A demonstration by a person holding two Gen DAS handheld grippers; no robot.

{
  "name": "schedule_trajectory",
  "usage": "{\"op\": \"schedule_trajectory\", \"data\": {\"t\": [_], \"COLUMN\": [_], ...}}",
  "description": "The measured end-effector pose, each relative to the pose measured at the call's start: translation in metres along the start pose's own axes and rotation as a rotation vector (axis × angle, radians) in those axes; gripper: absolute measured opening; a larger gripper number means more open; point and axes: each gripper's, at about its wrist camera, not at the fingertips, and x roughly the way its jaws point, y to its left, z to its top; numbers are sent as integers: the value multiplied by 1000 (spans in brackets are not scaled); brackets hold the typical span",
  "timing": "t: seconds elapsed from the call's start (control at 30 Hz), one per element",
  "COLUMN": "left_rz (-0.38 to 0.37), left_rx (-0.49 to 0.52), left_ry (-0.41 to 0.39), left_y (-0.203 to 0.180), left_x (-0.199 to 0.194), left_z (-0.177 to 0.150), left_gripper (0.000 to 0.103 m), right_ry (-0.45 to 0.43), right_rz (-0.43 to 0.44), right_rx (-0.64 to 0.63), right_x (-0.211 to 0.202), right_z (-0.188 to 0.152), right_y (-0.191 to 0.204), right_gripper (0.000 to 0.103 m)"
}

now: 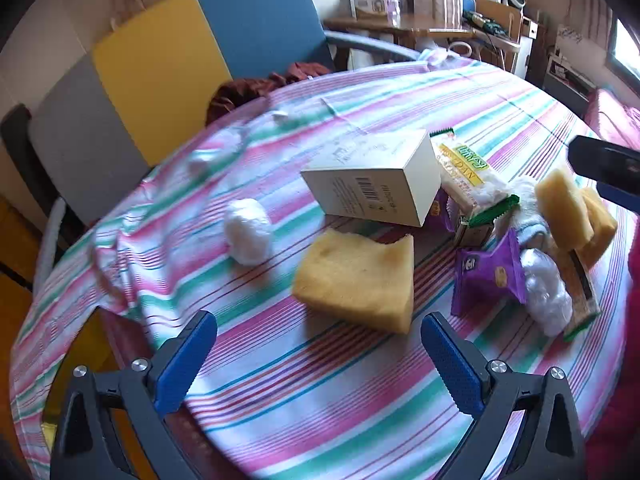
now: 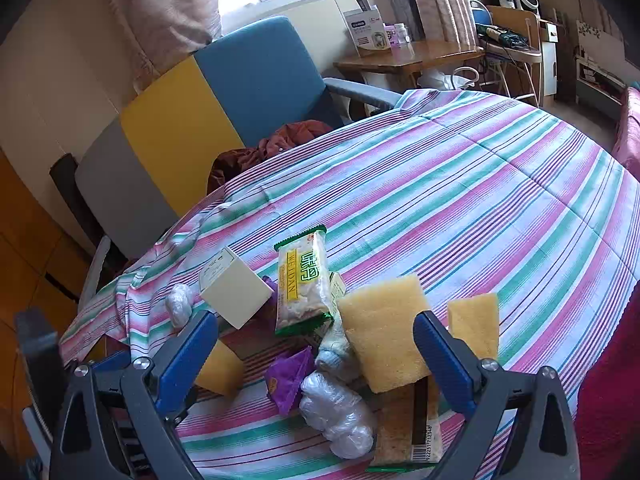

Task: Organize objects
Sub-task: 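Grasp the yellow sponge with the left gripper, then carry the sponge into the gold tray with the left gripper while the right gripper grasps the white carton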

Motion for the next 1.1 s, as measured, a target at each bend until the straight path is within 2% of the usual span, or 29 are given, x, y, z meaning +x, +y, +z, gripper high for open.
{"op": "schedule_trajectory", "data": {"t": [0.2, 0.23, 0.27, 0.3, 0.5, 0.6, 0.73, 0.9, 1.0, 1.1], "left_rz": [-45, -57, -101, -146, -134, -156, -175, -163, -147, -132], "left_rx": [-12, -22, -41, -66, -98, -126, -193, -274, -330, -380], "left_ry": [50, 59, 77, 85, 6, -25, -53, -96, -111, -112], "left_y": [-3, -2, 0, 2, 9, 20, 43, 79, 100, 118], "left_x": [35, 40, 45, 46, 7, -20, -54, -90, -103, -111], "left_z": [16, 17, 17, 16, 0, -17, -48, -87, -107, -130], "left_gripper": [101, 96, 82, 74, 73, 73, 73, 74, 74, 74], "right_ry": [7, 9, 13, 14, 18, 38, 91, 113, 150, 231], "right_rz": [7, 8, 11, 14, 5, -2, 0, -8, -40, -95], "right_rx": [-2, -2, -4, -6, -40, -79, -179, -412, -571, -685], "right_x": [0, 1, 1, 1, 2, 6, 16, 32, 56, 92], "right_z": [0, 0, -1, -1, -2, -5, -9, 6, 23, 36], "right_y": [-1, -1, -1, 0, 6, 13, 35, 78, 107, 129], "right_gripper": [100, 100, 100, 100, 100, 100, 100, 100, 100, 100]}}
